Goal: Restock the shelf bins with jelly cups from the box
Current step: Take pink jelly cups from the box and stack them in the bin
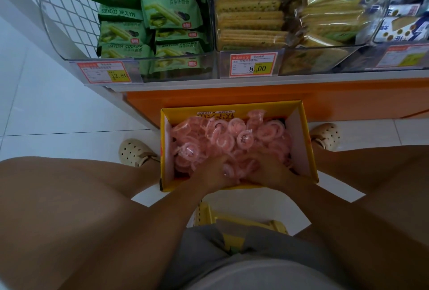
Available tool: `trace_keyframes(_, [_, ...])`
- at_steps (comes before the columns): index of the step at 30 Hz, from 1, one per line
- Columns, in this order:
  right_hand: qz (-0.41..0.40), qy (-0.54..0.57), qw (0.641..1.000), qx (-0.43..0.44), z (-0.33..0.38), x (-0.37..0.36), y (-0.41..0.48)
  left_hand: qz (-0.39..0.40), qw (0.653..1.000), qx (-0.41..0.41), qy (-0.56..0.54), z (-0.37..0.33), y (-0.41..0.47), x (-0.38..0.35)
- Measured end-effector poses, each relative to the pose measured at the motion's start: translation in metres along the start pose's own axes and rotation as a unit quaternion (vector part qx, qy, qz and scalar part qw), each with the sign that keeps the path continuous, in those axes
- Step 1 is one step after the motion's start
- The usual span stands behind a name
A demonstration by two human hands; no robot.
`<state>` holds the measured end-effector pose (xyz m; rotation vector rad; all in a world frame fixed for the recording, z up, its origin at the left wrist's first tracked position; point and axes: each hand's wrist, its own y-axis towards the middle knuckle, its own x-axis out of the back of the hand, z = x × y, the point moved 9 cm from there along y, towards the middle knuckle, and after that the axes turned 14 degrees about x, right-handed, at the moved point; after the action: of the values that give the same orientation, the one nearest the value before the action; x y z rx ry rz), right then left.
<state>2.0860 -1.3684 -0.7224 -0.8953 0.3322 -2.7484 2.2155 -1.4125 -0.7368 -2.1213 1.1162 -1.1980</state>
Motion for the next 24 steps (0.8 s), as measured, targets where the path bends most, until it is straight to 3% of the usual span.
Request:
trace_keyframes(7, [-0.029, -0.017, 0.999, -0.033, -0.005, 0.010, 0.010, -0.040, 0.998, -0.018, -0.054, -0.004, -0.007, 0.010])
trace_keyframes(10, [-0.132, -0.019, 0.986, -0.098, -0.011, 0.039, 0.004, -0.031, 0.998, 0.007, -0.063, 0.000, -0.004, 0.018])
trace_keyframes(12, [-0.208, -0.087, 0.961, -0.158, -0.019, 0.066, -0.003, -0.022, 0.995, 0.027, -0.094, 0.008, 0.000, 0.022])
trace_keyframes(14, [-0.157, -0.202, 0.949, -0.184, -0.028, 0.077, 0.002, -0.012, 0.990, 0.062, -0.129, 0.017, 0.001, 0.024])
trace_keyframes(16, [-0.008, -0.305, 0.939, -0.160, -0.039, 0.068, 0.016, -0.017, 0.985, 0.092, -0.144, 0.024, 0.001, 0.028])
trace_keyframes(18, [0.064, -0.319, 0.936, -0.137, -0.051, 0.058, 0.026, -0.019, 0.982, 0.105, -0.155, 0.027, 0.000, 0.031])
trace_keyframes(20, [0.039, -0.281, 0.950, -0.128, -0.051, 0.058, 0.030, -0.016, 0.980, 0.111, -0.165, 0.028, -0.001, 0.032])
trace_keyframes(22, [-0.092, -0.126, 0.969, -0.191, -0.059, 0.071, 0.022, -0.016, 0.979, 0.115, -0.171, 0.028, -0.002, 0.032])
trace_keyframes(24, [-0.201, -0.005, 0.949, -0.241, -0.066, 0.078, 0.009, -0.019, 0.978, 0.117, -0.172, 0.026, -0.005, 0.034])
